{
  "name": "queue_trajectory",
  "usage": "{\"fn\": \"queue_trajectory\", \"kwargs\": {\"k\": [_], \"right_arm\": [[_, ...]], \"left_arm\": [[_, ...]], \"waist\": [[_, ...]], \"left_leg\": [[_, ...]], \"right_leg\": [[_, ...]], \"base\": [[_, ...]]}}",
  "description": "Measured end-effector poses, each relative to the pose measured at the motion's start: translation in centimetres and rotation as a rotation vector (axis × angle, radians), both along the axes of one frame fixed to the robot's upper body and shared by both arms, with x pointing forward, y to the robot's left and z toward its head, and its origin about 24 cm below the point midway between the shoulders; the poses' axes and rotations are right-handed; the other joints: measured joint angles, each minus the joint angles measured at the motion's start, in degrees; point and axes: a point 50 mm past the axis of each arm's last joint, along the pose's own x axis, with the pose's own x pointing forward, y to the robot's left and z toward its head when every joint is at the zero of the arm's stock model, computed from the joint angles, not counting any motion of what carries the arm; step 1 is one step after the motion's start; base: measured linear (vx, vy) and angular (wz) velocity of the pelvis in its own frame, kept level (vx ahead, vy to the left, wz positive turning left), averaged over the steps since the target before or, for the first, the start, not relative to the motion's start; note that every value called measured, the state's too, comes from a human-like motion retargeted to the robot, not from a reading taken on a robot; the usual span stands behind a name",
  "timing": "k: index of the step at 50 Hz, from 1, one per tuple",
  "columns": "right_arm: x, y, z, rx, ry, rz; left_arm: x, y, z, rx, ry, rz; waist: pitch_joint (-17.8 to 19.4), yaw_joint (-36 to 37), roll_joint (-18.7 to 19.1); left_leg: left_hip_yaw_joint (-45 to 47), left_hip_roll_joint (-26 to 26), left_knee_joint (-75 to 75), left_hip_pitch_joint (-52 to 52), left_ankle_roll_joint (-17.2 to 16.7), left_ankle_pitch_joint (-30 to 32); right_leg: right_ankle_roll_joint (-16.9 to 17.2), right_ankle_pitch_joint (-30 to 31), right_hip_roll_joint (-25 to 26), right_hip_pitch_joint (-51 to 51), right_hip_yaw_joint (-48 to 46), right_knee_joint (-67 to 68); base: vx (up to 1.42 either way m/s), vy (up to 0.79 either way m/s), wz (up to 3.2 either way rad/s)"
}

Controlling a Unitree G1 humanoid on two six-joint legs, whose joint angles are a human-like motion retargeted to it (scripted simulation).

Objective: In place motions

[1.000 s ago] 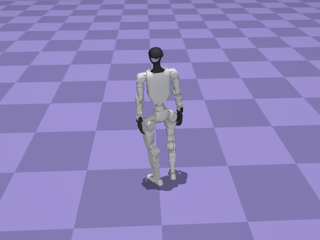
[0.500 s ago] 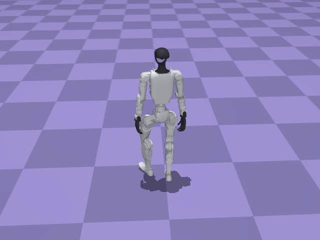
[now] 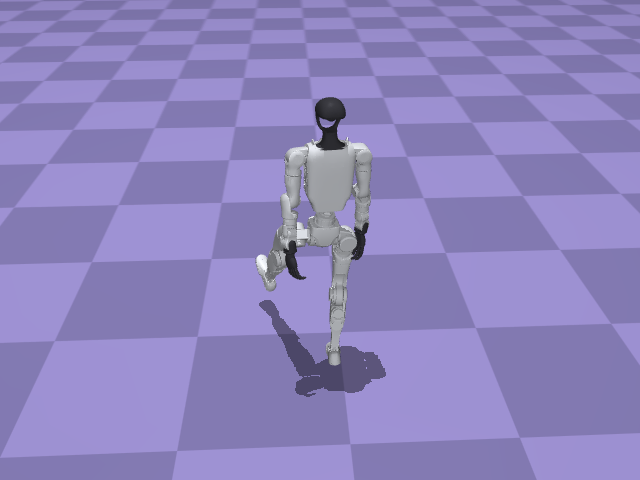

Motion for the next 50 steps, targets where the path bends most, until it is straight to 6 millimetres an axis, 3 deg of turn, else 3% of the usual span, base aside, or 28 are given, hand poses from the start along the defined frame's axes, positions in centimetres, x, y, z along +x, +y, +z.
{"fn": "queue_trajectory", "kwargs": {"k": [8,15,17,21,25,30,37,42,47,50], "right_arm": [[-4.7,-2.0,0.2,-0.087,0.171,-0.063],[-9.7,-3.4,0.9,-0.164,0.314,-0.212],[-11.0,-3.5,1.2,-0.180,0.346,-0.262],[-12.6,-4.0,1.7,-0.208,0.404,-0.314],[-11.7,-4.1,1.5,-0.228,0.402,-0.266],[-8.2,-3.2,0.7,-0.155,0.293,-0.178],[-1.7,-0.6,0.0,-0.030,0.083,-0.058],[1.1,1.1,0.1,0.049,-0.033,-0.030],[1.9,0.8,0.2,0.044,-0.112,-0.006],[2.3,-0.5,0.3,-0.018,-0.139,0.014]], "left_arm": [[3.8,2.3,-0.5,0.078,-0.116,-0.035],[8.7,3.7,-0.7,0.107,-0.258,-0.084],[10.4,4.0,-0.7,0.112,-0.310,-0.120],[13.3,3.9,-0.5,0.108,-0.403,-0.189],[14.2,3.4,-0.4,0.090,-0.437,-0.217],[11.9,3.1,-0.7,0.065,-0.376,-0.223],[3.6,1.6,-0.6,0.016,-0.120,-0.071],[-0.9,0.8,0.4,-0.009,0.034,-0.008],[-1.5,1.7,0.6,0.004,0.055,0.001],[-0.5,2.7,0.5,0.028,0.011,0.002]], "waist": [[-8.91,-8.77,3.96],[-16.55,-16.05,5.57],[-16.98,-15.97,6.75],[-15.71,-16.28,7.25],[-14.83,-17.72,6.47],[-13.47,-16.09,4.83],[-13.42,-14.54,3.76],[-14.61,-13.96,3.55],[-17.26,-13.50,4.07],[-14.18,-13.61,6.64]], "left_leg": [[-0.23,-1.49,8.21,14.36,-1.59,2.23],[-0.65,-2.08,12.96,25.81,-2.66,6.75],[-0.23,-2.19,7.25,29.81,-6.45,4.19],[0.85,-3.32,-3.56,34.14,-5.22,2.86],[-1.85,-4.69,-5.41,33.13,-5.31,4.93],[-1.00,-5.93,-4.01,33.05,-4.11,3.93],[2.06,-6.77,-4.59,35.24,-2.97,2.36],[1.59,-7.71,-5.37,36.31,-2.33,1.00],[-0.64,-7.26,-3.78,34.06,-2.44,-1.00],[-0.63,-3.37,-2.31,34.64,-2.37,-1.54]], "right_leg": [[1.65,-0.21,1.98,-4.58,-5.65,-2.35],[3.70,-0.10,0.61,-9.26,-11.96,-4.90],[3.83,-0.17,1.89,-10.03,-13.38,-5.17],[4.33,-0.51,2.82,-9.23,-16.58,-5.71],[5.11,-0.18,1.44,-9.13,-19.03,-6.31],[5.70,0.87,0.10,-8.98,-18.20,-6.54],[6.36,1.83,-0.70,-9.14,-14.95,-5.88],[7.24,1.76,-1.54,-8.92,-14.95,-4.98],[6.53,1.24,-3.03,-13.18,-16.57,4.81],[3.24,0.62,-2.32,-20.90,-14.27,20.25]], "base": [[0.07,-0.01,0.68],[0.06,-0.17,0.86],[0.01,-0.27,0.64],[0.00,-0.24,0.66],[0.02,-0.20,0.60],[0.13,-0.18,-0.11],[0.30,-0.11,-0.39],[0.40,-0.11,0.02],[0.41,-0.10,0.21],[0.16,-0.14,-0.04]]}}
